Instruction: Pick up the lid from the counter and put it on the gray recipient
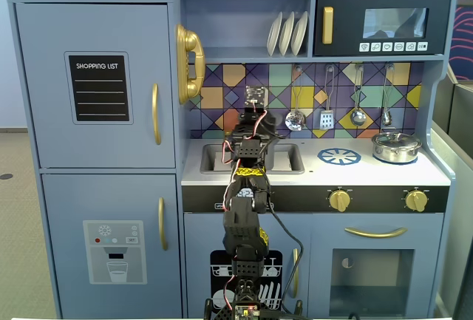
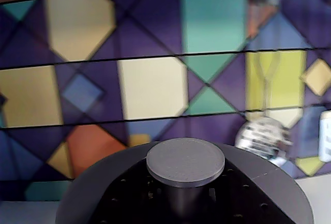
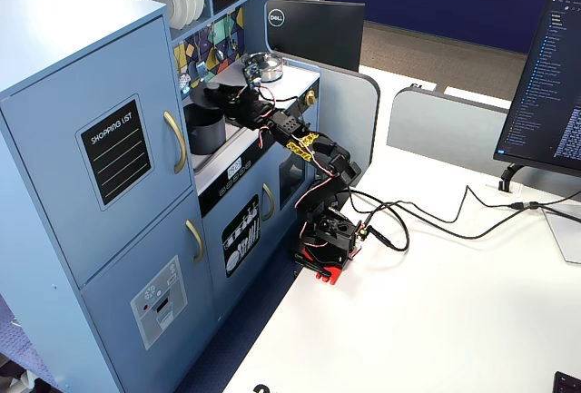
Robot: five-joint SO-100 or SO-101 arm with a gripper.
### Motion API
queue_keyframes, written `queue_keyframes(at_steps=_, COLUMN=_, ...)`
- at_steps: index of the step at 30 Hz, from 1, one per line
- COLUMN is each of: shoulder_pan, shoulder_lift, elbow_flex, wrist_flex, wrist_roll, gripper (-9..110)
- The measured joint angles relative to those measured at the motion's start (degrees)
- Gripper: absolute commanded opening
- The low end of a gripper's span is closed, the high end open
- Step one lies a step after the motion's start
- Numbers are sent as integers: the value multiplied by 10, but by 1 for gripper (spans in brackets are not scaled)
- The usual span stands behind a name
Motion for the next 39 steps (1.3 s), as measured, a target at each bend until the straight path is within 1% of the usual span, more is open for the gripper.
queue_keyframes(at_steps=12, shoulder_pan=-23, shoulder_lift=-60, elbow_flex=10, wrist_flex=-40, wrist_roll=0, gripper=0)
queue_keyframes(at_steps=33, shoulder_pan=-24, shoulder_lift=-84, elbow_flex=47, wrist_flex=-75, wrist_roll=-1, gripper=0)
queue_keyframes(at_steps=36, shoulder_pan=-24, shoulder_lift=-83, elbow_flex=54, wrist_flex=-77, wrist_roll=2, gripper=24)
queue_keyframes(at_steps=38, shoulder_pan=-24, shoulder_lift=-80, elbow_flex=54, wrist_flex=-71, wrist_roll=11, gripper=34)
queue_keyframes(at_steps=39, shoulder_pan=-24, shoulder_lift=-74, elbow_flex=54, wrist_flex=-60, wrist_roll=11, gripper=36)
